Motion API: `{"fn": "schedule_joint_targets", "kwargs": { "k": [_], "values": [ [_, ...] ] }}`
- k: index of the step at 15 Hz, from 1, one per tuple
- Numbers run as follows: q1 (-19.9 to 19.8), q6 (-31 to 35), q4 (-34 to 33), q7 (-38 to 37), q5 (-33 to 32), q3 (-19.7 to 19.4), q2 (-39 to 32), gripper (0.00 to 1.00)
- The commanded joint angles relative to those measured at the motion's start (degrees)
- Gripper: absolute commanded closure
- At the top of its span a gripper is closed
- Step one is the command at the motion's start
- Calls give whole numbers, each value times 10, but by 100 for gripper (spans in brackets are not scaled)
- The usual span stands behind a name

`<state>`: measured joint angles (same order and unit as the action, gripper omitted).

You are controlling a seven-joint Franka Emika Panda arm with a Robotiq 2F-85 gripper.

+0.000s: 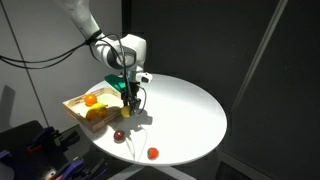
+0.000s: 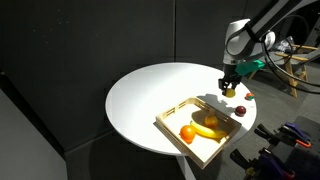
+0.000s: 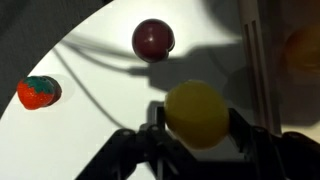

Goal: Put the lemon in the box.

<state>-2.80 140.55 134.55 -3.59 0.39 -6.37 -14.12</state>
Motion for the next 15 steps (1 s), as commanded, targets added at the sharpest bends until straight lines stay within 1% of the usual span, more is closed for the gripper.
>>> {"fn": "schedule_joint_targets", "kwargs": {
  "k": [1,5,8,12,15],
  "values": [
    [6,-2,28,32,-10,23,30,64],
    [26,20,45,34,-20,44,34,64],
    [42,55,57,24,-30,57,31,64],
    [55,101,72,23,-18,72,26,64],
    [61,115,74,15,-17,77,19,64]
  ]
}}
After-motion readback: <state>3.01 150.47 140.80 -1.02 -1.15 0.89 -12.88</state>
